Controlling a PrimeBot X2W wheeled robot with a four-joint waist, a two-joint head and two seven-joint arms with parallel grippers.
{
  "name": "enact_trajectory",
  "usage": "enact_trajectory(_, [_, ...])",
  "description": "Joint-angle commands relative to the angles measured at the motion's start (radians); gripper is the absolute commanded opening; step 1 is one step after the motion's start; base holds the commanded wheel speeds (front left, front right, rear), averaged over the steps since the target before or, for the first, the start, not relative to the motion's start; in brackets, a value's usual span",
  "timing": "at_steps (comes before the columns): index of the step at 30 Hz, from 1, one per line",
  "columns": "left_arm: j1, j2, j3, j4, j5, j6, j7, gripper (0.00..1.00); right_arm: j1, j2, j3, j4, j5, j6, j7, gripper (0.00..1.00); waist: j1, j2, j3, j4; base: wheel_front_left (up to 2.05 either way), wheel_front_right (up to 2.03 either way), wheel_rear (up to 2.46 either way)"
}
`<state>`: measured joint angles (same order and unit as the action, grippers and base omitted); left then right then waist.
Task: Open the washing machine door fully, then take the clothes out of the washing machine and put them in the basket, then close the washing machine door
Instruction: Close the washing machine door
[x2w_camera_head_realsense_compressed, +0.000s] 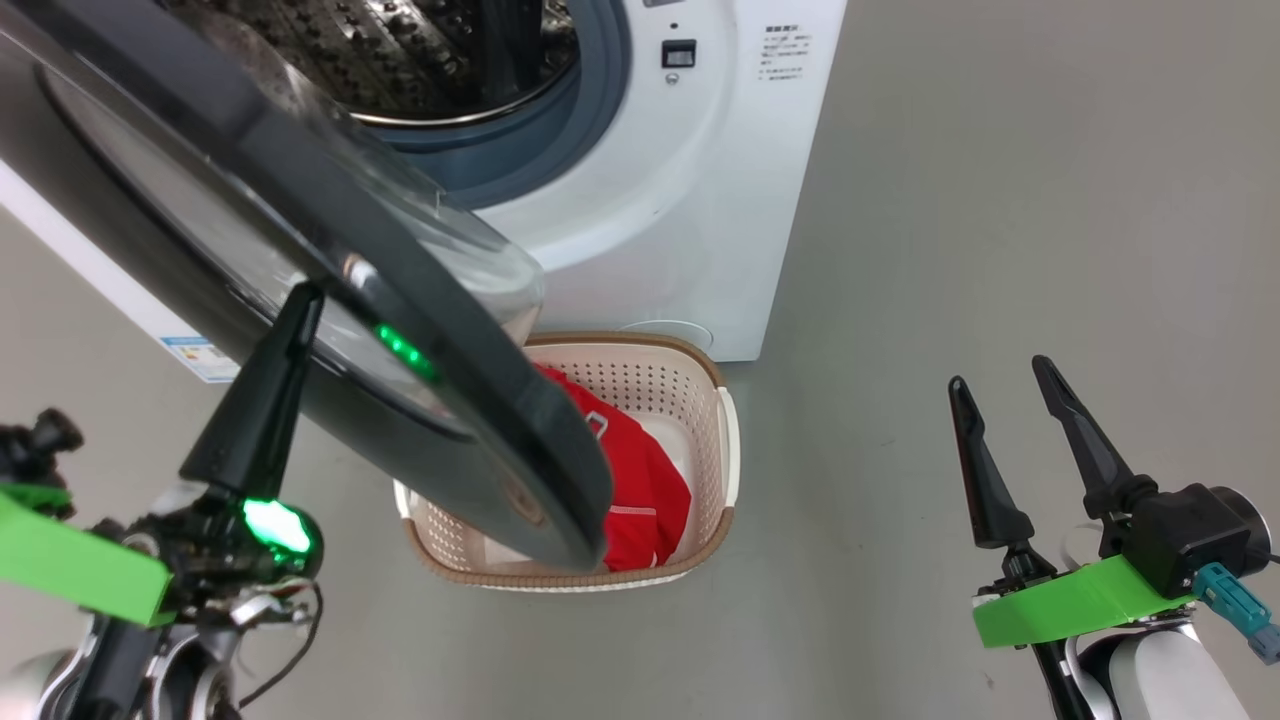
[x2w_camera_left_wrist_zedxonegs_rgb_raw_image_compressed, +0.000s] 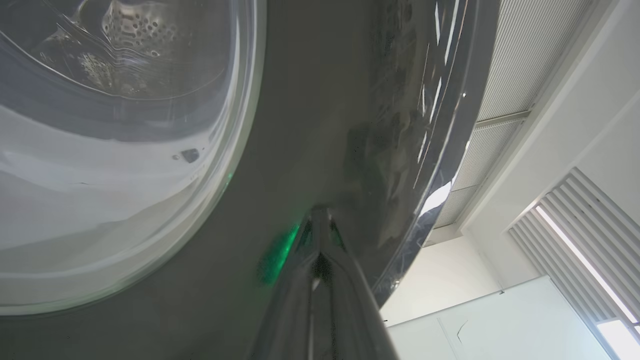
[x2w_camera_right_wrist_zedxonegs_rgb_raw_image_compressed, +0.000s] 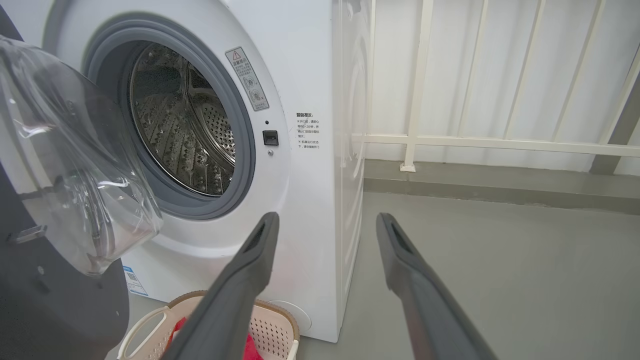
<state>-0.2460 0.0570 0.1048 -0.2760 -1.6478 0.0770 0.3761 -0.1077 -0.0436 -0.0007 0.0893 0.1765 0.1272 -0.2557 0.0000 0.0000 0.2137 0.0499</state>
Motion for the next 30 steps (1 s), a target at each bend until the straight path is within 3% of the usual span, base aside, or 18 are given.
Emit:
enact_trajectory(1, [-0.045,0.011,0.016,-0.016,0.004,-0.017,-0.003,0.00,-0.028,-0.007,0.025,-0.023,0.003,0.003,-0.006,1.00,0.0000,0.0000,0.005,-0.007,0.00,0.00,0.00])
enact_trajectory(30, [-0.314,-0.003,-0.025,0.181,0.040,-0.060,-0.152,0.00,-0.062,-0.007,0.031,-0.031,-0.002,0.003,-0.006,1.00,0.0000,0.0000,0.088,-0.116,0.00,0.00,0.00])
